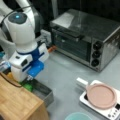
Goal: Open the drawer. Pick up the carrot. Put the carrots in the drawer.
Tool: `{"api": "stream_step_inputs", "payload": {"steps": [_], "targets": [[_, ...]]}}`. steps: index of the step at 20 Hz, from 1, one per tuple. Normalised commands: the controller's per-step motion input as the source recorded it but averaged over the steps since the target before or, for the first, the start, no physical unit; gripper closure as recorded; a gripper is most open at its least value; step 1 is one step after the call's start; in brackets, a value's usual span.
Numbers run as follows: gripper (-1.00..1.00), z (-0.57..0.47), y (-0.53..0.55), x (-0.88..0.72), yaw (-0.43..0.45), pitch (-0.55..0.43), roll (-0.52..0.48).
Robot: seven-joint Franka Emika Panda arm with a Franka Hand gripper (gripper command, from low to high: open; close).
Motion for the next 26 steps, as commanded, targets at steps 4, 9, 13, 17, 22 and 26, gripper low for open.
{"api": "stream_step_inputs", "payload": {"steps": [4,9,13,17,22,26], "targets": [[-1.0,0.02,0.3,-0.1,-0.112,-0.056,0.06],[-1.0,0.05,0.39,-0.07,-0.142,-0.044,0.069],[-1.0,-0.03,0.3,-0.05,-0.152,-0.052,0.066],[-1.0,-0.07,0.19,-0.06,-0.132,-0.06,0.066],[-1.0,-0.09,0.17,-0.03,-0.119,-0.072,0.071],[-1.0,-0.11,0.18,-0.01,-0.122,-0.084,0.076]]}}
